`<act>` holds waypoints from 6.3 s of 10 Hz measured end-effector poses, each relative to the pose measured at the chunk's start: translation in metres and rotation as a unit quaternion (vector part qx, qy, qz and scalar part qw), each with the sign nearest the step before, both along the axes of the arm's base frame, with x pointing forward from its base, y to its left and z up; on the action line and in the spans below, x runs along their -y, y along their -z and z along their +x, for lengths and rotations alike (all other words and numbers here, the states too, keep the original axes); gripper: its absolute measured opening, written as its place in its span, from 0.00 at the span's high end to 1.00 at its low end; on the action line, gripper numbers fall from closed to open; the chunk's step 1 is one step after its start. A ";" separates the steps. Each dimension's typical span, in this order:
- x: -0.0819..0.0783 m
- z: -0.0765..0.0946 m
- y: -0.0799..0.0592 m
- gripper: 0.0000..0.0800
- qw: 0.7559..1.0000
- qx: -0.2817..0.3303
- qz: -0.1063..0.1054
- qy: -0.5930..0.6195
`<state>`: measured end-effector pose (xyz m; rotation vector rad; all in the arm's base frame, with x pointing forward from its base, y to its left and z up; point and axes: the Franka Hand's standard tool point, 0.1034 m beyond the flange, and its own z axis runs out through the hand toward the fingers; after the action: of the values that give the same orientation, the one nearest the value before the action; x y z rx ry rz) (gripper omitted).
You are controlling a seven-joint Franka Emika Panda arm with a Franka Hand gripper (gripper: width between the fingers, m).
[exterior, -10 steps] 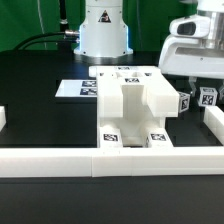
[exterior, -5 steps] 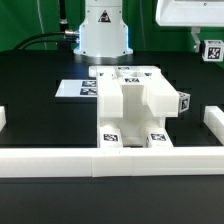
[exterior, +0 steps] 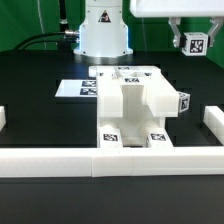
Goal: Assemble chair
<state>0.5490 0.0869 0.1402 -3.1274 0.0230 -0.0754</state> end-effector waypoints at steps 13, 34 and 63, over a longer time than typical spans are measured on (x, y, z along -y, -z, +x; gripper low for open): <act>0.050 0.032 0.007 0.65 0.998 0.001 -0.017 -0.055; 0.059 0.031 0.026 0.65 0.999 -0.003 -0.026 -0.048; 0.058 0.035 0.025 0.19 0.996 0.016 -0.009 -0.085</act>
Offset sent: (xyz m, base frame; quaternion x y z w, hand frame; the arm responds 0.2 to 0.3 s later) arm 0.0000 0.0000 0.0000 0.0000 0.0000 0.0000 1.0000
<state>0.5841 0.0285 0.1149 -3.1311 -0.2451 -0.1236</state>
